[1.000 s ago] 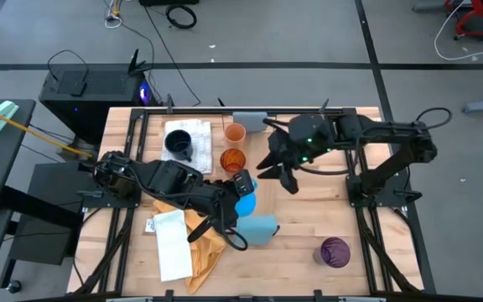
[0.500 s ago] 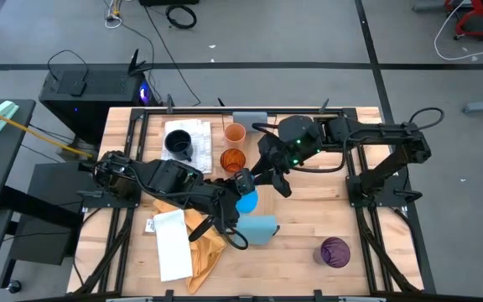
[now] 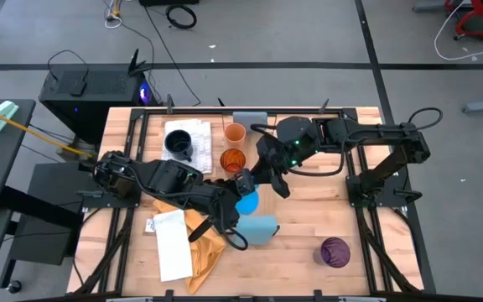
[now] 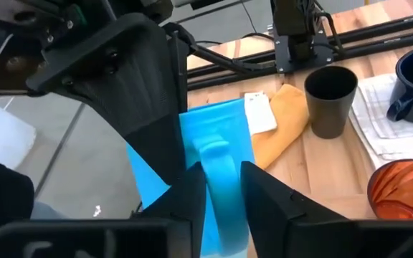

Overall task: Stack small to large cups/mugs on shelf
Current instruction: Put the light blue mug on the shelf

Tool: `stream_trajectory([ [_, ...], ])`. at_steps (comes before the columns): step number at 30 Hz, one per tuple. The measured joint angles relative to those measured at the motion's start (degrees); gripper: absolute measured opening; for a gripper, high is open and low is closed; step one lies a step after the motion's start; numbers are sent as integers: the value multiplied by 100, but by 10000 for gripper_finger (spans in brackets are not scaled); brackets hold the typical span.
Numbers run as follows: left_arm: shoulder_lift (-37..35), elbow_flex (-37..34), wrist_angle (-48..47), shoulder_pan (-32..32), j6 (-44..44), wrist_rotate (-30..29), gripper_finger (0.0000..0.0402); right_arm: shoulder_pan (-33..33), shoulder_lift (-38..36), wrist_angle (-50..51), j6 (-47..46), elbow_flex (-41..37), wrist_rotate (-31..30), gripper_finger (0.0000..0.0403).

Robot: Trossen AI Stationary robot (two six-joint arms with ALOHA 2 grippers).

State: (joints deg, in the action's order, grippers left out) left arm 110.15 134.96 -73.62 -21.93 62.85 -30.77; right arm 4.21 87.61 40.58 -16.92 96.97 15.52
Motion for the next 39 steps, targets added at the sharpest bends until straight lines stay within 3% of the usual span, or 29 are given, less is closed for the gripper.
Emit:
stream_trajectory([
  [5, -4, 2, 21, -9, 57, 44, 12, 7, -2, 11, 185, 0, 23, 51],
  [12, -4, 3, 19, -3, 66, -6, 13, 5, -2, 7, 249, 0, 9, 51],
  [22, -4, -2, 329, -17, 151, -568, 66, -29, -14, -22, 166, 0, -128, 40],
  [39, -19, -4, 695, -20, 386, -1211, 100, -116, -11, 4, 255, 0, -375, 22],
])
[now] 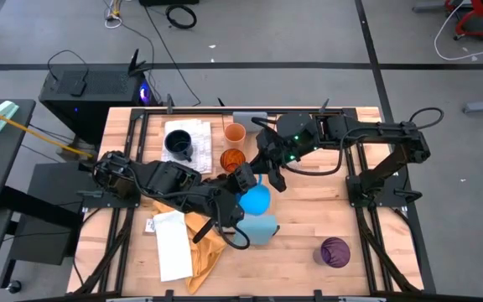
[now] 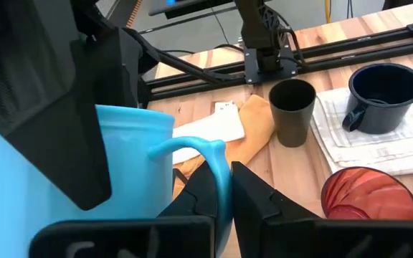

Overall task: Stack small to large cups/mugs on shelf
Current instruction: Put the light blue mug on the shelf

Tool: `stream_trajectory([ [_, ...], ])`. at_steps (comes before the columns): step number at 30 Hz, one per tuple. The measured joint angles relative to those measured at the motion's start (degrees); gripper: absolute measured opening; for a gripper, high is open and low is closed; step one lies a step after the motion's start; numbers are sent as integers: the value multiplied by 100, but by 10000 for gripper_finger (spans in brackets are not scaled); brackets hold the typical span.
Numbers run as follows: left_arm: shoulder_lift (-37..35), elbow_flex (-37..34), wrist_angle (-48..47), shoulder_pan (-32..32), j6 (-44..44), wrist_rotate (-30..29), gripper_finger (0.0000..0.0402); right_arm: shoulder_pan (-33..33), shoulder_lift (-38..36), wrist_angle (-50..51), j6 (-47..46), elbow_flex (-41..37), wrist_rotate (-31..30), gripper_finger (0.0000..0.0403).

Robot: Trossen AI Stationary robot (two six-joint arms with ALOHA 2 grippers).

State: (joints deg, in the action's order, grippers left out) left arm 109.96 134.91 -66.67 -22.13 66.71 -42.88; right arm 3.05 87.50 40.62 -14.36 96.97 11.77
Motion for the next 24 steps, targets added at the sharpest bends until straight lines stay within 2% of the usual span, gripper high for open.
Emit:
stream_trajectory([
  [9, -3, 0, 226, 0, 195, -57, 106, 9, 4, 11, 255, 0, -75, 17],
  [14, -5, 0, 453, 0, 624, -174, 112, 9, -24, 12, 347, 0, -125, 16],
  [24, -11, -2, 1519, 0, 1431, -580, 133, 9, -50, -5, 341, 11, -123, 12],
])
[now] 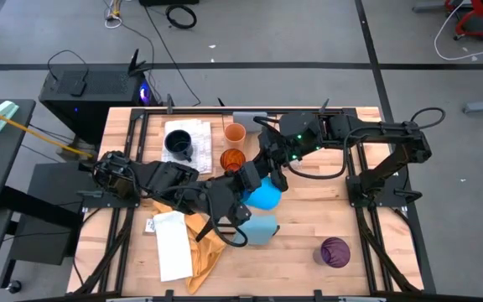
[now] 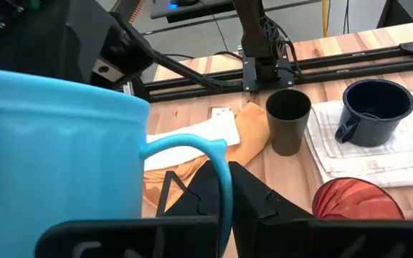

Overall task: Stack small to large cups/mugs on shelf
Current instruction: Put the light blue mug on the shelf

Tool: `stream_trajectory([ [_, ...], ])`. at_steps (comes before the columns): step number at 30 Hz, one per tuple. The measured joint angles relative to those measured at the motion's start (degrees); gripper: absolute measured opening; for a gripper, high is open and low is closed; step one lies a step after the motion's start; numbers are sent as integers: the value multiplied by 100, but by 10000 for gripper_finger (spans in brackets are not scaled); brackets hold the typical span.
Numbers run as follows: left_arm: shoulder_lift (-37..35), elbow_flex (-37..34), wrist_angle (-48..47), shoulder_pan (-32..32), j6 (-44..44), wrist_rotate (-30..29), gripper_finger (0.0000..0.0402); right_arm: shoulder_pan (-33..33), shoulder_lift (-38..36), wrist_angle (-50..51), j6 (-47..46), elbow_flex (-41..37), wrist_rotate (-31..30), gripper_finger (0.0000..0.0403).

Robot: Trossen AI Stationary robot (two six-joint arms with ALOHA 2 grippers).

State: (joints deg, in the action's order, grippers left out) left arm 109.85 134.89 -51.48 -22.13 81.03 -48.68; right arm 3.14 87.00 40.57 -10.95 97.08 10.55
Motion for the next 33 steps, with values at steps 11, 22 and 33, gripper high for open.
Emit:
stream_trajectory([
  [11, -9, 0, 179, -49, -61, -376, 147, 2, -193, 91, 192, -5, -137, 12],
  [22, -25, 0, 931, -45, 253, -541, 158, 37, -286, 357, 218, 2, -148, 12],
  [33, -191, 15, 523, -23, -1284, -1447, 212, -33, -957, 1215, 329, -22, -679, 11],
])
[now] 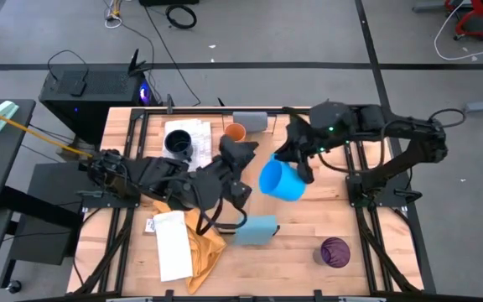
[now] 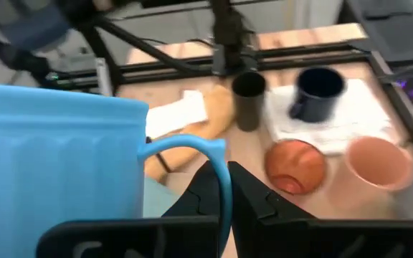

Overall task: Stack small to large cups/mugs on shelf
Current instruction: Put the light blue mug on the shelf

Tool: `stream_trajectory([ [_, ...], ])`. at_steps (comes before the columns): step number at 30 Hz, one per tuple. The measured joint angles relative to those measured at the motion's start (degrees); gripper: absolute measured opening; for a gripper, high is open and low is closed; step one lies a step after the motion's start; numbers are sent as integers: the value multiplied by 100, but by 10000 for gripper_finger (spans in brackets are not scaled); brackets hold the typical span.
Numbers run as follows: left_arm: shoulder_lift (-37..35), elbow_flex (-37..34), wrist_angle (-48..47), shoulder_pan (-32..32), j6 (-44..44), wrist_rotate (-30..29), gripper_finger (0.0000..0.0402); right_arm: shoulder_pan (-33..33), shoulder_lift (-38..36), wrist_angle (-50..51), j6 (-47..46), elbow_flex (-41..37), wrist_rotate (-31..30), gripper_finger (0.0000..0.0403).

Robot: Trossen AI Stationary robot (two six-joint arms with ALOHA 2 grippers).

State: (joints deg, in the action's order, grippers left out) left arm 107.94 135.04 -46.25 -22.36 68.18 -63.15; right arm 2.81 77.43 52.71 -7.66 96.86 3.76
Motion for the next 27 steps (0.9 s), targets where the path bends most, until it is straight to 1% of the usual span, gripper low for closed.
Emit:
stream_trajectory([
  [3, -42, 0, -3, 19, -569, -432, 222, 26, -159, 104, -78, 0, -661, 11],
  [5, -37, 0, -36, 23, -911, -746, 224, 168, -252, 12, -80, 0, -1549, 11],
  [9, -26, -4, -123, 36, -1608, -1182, 218, 596, -168, -283, 16, 11, -3634, 11],
  [12, -26, -5, -357, 45, -1807, -1663, 211, 979, 2, -252, -111, 6, -4750, 11],
  [13, -33, -7, -427, 47, -1808, -1860, 209, 1125, 41, -261, -176, -25, -4975, 11],
  [15, -51, -7, -553, 61, -1959, -2129, 205, 1375, 96, -338, -470, -232, -5339, 11],
  [16, -76, -7, -620, 82, -2105, -2210, 203, 1481, 102, -358, -689, -424, -5425, 11],
  [18, -120, -9, -772, 85, -2502, -2319, 200, 1664, 88, -471, -1231, -970, -5448, 11],
  [20, -181, -9, -933, 84, -2851, -2346, 199, 1876, -27, -880, -1712, -1616, -5458, 11],
  [24, -247, -7, -1176, 84, -3265, -2346, 201, 2108, -312, -2299, -2337, -2783, -5466, 11],
  [27, -270, -7, -1239, 99, -3462, -2348, 199, 2138, -411, -3929, -2348, -3499, -5655, 11],
])
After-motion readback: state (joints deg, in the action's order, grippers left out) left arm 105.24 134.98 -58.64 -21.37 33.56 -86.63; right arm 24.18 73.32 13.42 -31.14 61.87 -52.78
